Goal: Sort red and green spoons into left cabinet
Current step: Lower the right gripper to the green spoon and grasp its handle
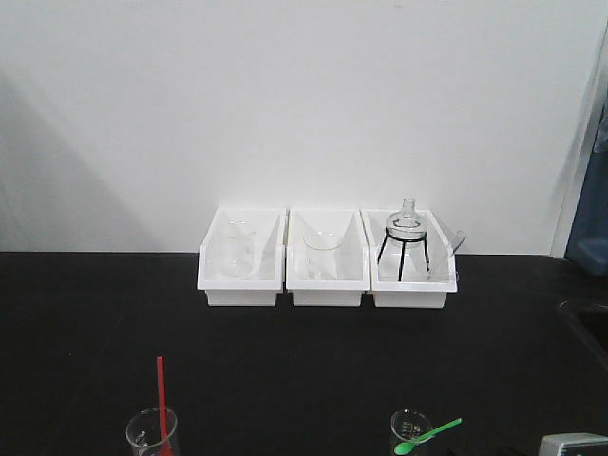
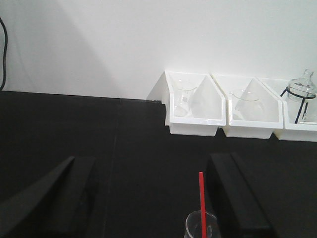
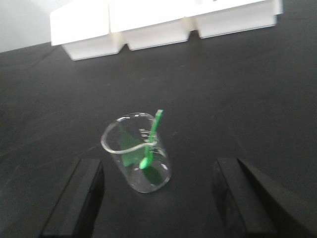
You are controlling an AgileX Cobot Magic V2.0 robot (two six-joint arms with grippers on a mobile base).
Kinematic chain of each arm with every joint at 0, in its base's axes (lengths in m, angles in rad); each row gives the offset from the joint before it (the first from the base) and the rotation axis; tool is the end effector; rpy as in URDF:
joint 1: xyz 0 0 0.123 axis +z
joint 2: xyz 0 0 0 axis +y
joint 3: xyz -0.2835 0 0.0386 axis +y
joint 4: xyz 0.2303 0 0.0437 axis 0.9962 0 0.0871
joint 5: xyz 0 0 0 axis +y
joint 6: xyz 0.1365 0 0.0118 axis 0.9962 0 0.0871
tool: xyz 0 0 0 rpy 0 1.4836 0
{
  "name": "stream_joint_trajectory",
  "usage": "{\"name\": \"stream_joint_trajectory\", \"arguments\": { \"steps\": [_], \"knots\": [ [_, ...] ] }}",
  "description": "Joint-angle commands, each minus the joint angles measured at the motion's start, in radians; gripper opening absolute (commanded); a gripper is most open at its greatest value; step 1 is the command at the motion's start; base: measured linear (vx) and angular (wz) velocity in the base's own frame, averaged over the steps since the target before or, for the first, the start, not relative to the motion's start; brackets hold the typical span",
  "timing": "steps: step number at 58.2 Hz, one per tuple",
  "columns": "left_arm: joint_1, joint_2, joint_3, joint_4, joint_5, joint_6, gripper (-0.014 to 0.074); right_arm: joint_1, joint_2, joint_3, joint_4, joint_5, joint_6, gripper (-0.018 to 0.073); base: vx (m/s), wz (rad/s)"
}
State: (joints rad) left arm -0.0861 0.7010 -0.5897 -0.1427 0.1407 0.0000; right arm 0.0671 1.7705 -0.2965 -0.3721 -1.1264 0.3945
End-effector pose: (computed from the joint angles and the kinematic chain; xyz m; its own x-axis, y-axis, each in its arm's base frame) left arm 0.1762 -0.0180 0.3308 -0.1753 -0.1262 -0.9764 0.0817 0.9865 -0.1422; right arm 0.2802 0.0639 0.1313 -0.3619 0.1899 -0.9127 -0.3033 0.9018 0.3079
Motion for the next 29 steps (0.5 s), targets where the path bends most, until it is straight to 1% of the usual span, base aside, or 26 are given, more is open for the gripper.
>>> {"name": "stream_joint_trajectory", "arguments": {
  "steps": [1, 11, 22, 29],
  "knots": [
    [-0.004, 0.001, -0.033, -0.009, -0.073, -0.007, 0.0561, -0.006, 0.011, -0.062, -0.047, -0.215, 0.007, 0.0508, 0.0, 0.0],
    [-0.004, 0.001, -0.033, -0.009, -0.073, -0.007, 0.0561, -0.006, 0.061, -0.137, -0.051, -0.215, 0.047, 0.0508, 0.0, 0.0],
    [-0.004, 0.001, -0.033, -0.009, -0.073, -0.007, 0.0561, -0.006, 0.088, -0.207, -0.085, -0.215, 0.066, 0.0508, 0.0, 0.0],
    [-0.004, 0.009, -0.033, -0.009, -0.073, -0.007, 0.0561, -0.006, 0.105, -0.242, -0.085, -0.215, 0.074, 0.0485, 0.0, 0.0]
  ]
}}
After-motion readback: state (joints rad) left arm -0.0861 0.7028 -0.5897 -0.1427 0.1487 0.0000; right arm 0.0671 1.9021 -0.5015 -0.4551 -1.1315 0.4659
